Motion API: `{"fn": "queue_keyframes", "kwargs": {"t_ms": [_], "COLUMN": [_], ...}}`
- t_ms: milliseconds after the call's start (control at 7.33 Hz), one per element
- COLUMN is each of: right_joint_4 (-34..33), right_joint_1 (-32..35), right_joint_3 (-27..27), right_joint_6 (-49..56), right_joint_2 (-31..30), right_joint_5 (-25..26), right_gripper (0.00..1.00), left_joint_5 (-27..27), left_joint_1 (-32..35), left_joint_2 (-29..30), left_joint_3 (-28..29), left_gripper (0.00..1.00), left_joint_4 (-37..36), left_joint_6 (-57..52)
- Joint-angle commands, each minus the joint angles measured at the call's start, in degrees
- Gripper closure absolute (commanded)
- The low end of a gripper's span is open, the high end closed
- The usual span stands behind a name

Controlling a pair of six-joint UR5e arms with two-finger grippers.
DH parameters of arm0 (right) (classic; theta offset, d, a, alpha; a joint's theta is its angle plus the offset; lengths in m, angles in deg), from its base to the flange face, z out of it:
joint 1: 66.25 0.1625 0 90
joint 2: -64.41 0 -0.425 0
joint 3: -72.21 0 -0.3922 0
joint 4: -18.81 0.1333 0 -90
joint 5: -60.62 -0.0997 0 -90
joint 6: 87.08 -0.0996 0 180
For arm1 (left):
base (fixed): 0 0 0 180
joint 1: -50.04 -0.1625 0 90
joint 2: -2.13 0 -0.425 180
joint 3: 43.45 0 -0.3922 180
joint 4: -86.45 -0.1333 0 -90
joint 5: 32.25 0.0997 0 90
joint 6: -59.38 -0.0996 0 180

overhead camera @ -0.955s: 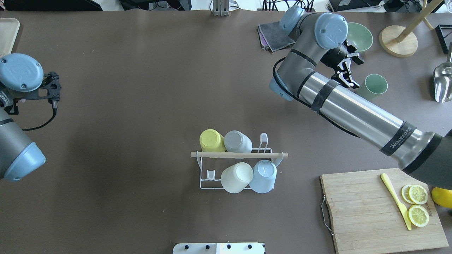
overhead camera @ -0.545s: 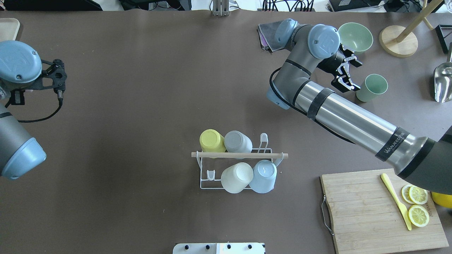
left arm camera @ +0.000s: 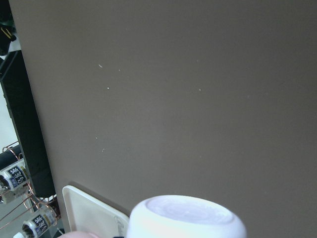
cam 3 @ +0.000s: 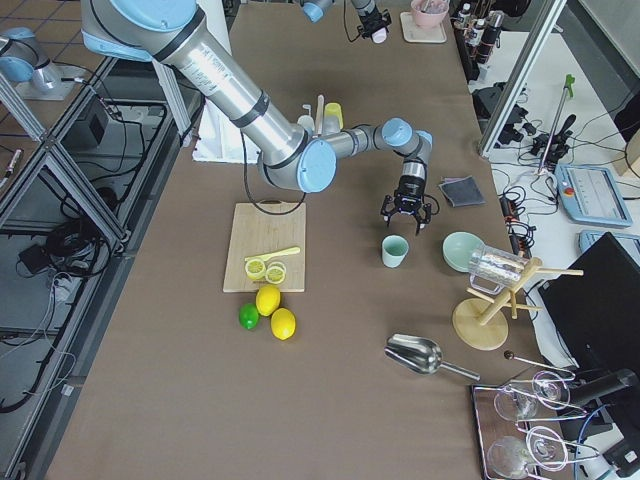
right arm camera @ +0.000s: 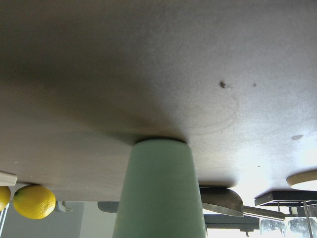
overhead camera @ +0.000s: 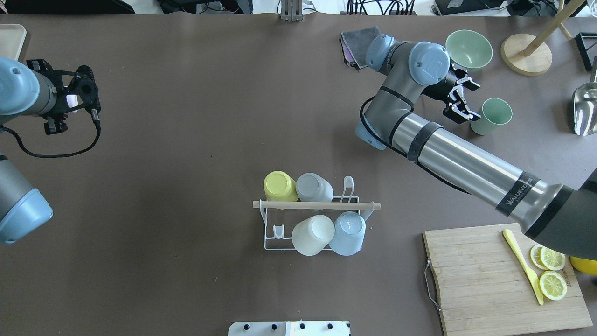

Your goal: Place cup on cup holder

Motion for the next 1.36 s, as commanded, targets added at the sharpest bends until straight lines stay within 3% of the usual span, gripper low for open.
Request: {"fn": "queue_keyframes", "kwargs": {"t_ms": [0, 273, 545, 955, 1227], "right_joint_4": [2.94, 2.96, 2.96, 2.34, 0.76], "right_joint_1": [-0.07, -0.15, -0.15, 0.02, 0.02], "right_joint_3": [-2.68, -3.39, -5.05, -6.2, -6.29], "right_joint_6": [3.2, 4.88, 7.07, 7.0, 6.91], "right_joint_2": [-0.31, -0.57, -0.57, -0.57, -0.48], "right_joint_5": [0.18, 0.18, 0.44, -0.61, -1.84], "right_gripper": [0.0, 0.0, 0.0, 0.01, 0.01], "left_joint_5": [-3.18, -22.07, -32.14, -33.25, -32.9], "left_joint_1": [-0.19, -0.28, -0.28, -0.63, -3.95], "left_joint_2": [-0.29, -1.07, -1.43, 1.36, 4.97], "left_joint_3": [2.36, 10.44, 9.51, 7.93, 7.66], "left_gripper": [0.73, 0.74, 0.75, 0.76, 0.76], "left_joint_4": [14.81, 34.32, 44.84, 66.52, 77.18], "left_joint_6": [2.41, 7.48, 15.3, 32.51, 36.78]}}
